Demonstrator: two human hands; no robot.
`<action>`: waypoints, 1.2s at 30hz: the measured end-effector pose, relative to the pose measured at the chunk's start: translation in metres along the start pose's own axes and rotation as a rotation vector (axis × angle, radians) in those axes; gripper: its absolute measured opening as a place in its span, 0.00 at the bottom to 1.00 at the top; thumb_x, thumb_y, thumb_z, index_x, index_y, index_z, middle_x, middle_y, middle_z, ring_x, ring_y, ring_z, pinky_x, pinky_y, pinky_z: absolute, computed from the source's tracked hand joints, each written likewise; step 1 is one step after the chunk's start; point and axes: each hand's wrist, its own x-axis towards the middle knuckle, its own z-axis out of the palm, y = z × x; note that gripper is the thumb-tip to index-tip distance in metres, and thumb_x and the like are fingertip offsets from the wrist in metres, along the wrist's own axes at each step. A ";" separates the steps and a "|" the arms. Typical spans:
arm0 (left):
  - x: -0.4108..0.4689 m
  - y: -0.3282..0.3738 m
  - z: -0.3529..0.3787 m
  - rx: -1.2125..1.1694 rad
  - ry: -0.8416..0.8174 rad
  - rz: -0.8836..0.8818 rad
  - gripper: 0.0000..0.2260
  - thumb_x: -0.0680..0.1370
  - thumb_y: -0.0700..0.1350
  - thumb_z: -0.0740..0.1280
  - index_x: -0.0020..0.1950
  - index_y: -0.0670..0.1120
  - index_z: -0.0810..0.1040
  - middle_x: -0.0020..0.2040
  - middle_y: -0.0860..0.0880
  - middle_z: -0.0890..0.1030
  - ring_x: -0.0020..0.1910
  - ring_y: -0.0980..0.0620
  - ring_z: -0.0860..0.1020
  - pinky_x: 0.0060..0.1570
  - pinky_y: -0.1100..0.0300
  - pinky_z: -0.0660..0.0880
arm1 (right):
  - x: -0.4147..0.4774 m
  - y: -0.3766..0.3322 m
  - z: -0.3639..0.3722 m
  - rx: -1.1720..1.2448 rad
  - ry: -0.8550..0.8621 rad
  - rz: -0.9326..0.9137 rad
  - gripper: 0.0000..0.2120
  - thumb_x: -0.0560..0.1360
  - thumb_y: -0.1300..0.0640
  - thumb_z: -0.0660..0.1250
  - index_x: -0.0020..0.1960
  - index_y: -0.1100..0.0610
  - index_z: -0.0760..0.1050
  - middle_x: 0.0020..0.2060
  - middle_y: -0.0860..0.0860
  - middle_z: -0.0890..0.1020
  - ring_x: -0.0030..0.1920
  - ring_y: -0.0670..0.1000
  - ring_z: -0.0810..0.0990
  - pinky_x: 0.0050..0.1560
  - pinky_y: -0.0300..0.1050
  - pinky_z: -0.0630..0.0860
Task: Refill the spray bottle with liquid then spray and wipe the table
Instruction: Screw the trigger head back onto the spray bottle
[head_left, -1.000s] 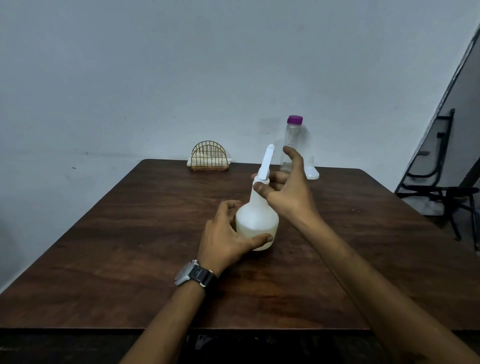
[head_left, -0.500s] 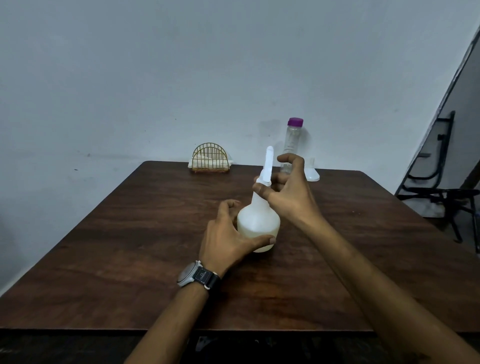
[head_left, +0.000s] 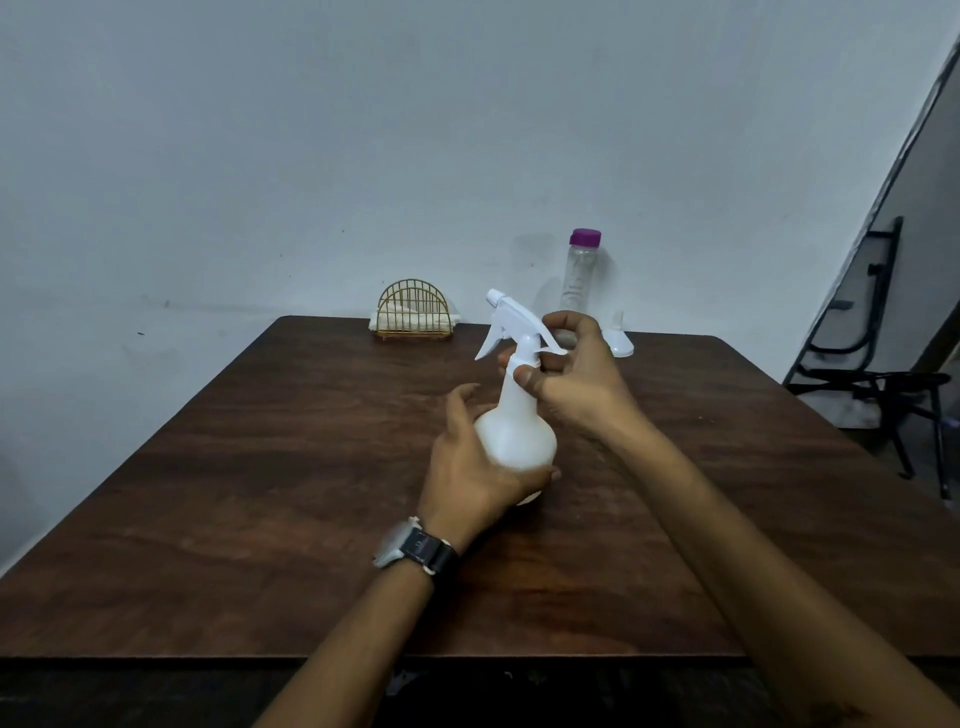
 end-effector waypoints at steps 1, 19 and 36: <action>-0.002 0.002 0.005 0.005 0.048 -0.009 0.51 0.60 0.56 0.86 0.74 0.55 0.60 0.61 0.57 0.80 0.58 0.53 0.79 0.52 0.61 0.75 | -0.001 -0.001 0.003 -0.067 0.076 -0.005 0.26 0.71 0.60 0.76 0.62 0.47 0.67 0.41 0.42 0.84 0.54 0.52 0.86 0.60 0.61 0.81; 0.012 -0.003 -0.017 0.023 -0.176 -0.036 0.57 0.61 0.55 0.87 0.78 0.55 0.53 0.63 0.59 0.75 0.65 0.53 0.75 0.64 0.58 0.72 | 0.005 0.001 -0.015 0.092 -0.328 -0.074 0.36 0.83 0.69 0.62 0.82 0.47 0.49 0.48 0.46 0.88 0.59 0.48 0.85 0.59 0.47 0.80; 0.002 0.002 -0.004 -0.025 -0.179 -0.028 0.61 0.62 0.58 0.85 0.80 0.53 0.45 0.70 0.58 0.72 0.67 0.56 0.74 0.66 0.58 0.72 | -0.006 0.015 0.003 0.019 -0.052 -0.117 0.36 0.81 0.61 0.70 0.81 0.45 0.54 0.55 0.46 0.87 0.57 0.35 0.82 0.66 0.45 0.75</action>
